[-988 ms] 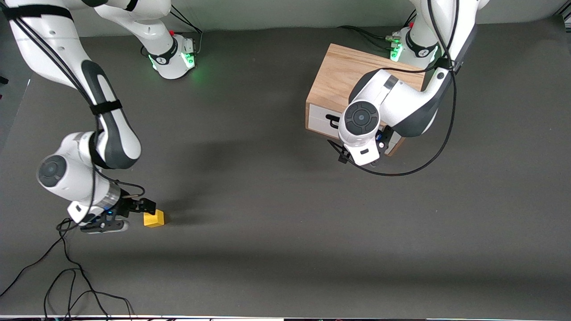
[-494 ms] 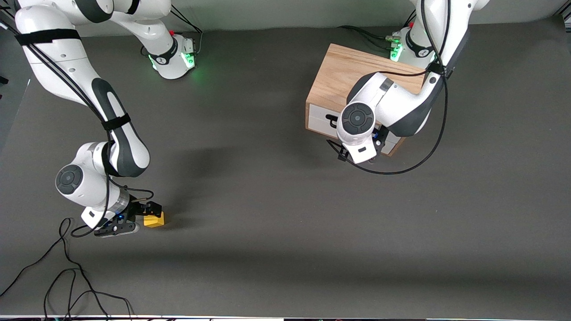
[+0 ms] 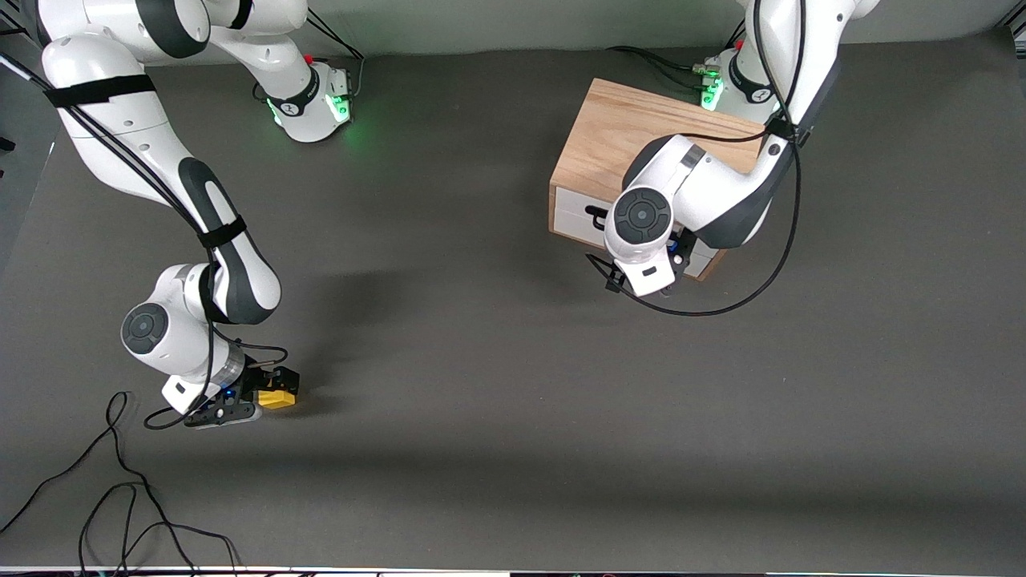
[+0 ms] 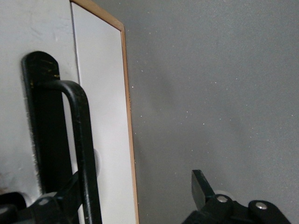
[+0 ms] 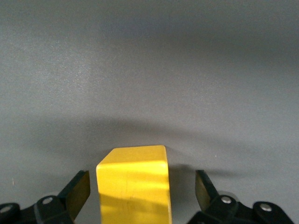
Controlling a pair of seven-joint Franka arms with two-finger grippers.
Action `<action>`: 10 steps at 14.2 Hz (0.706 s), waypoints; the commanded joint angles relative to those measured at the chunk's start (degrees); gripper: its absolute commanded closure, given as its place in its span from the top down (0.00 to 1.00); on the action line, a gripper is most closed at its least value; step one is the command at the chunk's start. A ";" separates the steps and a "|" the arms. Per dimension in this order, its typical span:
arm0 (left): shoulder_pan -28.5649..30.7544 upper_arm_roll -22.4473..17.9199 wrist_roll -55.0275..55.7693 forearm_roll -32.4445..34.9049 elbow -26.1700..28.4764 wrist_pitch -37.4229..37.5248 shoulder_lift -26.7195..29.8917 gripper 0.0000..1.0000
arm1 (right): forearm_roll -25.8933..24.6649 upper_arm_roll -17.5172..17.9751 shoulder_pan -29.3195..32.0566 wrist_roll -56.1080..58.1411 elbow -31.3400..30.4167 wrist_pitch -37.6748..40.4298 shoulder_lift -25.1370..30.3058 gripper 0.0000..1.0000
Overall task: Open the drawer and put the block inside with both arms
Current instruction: 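Lower the right gripper around the yellow cube and close it, then pull the drawer open with the left gripper while the right gripper lifts the cube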
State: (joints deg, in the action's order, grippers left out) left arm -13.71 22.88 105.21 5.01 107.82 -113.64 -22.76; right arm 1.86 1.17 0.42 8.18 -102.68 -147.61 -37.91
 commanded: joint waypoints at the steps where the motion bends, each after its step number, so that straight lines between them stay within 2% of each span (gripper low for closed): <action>1: -0.18 -0.02 1.49 1.23 -0.24 -0.97 -0.36 1.00 | 0.17 -0.03 -0.15 0.61 0.73 -1.18 -0.93 1.00; 5: -0.18 -0.02 1.40 2.02 -2.26 -0.89 -1.41 1.00 | 0.17 -0.03 -0.24 0.61 0.73 -2.23 -1.37 1.00; 10: -0.18 -0.11 1.40 3.78 -8.75 -0.62 -6.23 1.00 | 0.08 -0.03 -0.24 0.70 1.16 -2.33 -1.90 1.00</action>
State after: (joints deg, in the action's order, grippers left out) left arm -13.66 22.77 105.27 6.61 103.76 -114.42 -25.54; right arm 1.86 1.20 0.39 8.18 -102.58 -149.49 -39.21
